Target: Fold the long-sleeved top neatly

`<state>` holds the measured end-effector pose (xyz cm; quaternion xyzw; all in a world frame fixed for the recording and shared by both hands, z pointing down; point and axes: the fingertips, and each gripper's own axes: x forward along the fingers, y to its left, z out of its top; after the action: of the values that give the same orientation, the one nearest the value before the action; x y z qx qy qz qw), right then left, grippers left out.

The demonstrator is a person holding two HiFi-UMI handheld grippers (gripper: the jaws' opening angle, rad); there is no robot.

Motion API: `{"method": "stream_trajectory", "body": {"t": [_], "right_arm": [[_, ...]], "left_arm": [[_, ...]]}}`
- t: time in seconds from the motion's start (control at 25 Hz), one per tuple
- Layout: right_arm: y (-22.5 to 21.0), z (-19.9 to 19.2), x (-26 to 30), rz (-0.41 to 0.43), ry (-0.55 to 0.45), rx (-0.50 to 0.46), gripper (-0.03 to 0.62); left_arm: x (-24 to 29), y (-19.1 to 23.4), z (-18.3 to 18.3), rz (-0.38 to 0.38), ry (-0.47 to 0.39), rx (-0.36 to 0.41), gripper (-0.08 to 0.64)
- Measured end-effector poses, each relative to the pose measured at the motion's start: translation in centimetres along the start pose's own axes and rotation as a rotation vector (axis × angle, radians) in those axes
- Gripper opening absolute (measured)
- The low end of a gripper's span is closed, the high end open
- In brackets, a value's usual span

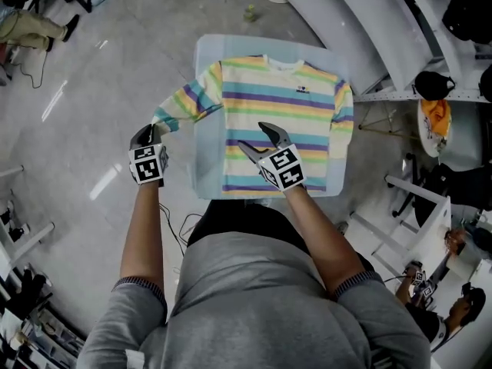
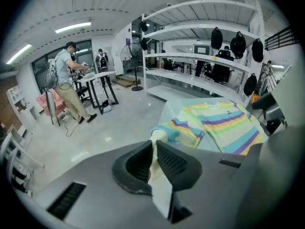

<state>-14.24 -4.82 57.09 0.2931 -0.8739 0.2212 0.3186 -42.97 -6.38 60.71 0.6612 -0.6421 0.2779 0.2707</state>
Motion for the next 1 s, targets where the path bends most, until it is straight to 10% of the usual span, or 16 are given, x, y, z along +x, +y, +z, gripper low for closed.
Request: {"method": "stream_trajectory", "body": {"t": [0.44,1.0], "right_arm": [[-1.8,2.4,-2.0,-0.058,-0.03,-0.014,0.331],[-7.5,2.8,-5.5,-0.07,-0.093,-0.009,0.331]], "left_arm": [[-1.7,2.0,10.3,0.035,-0.175,0.074,0.043],[-2.7,-9.6,17.6,-0.083,-0.281,0.187,0.043]]}}
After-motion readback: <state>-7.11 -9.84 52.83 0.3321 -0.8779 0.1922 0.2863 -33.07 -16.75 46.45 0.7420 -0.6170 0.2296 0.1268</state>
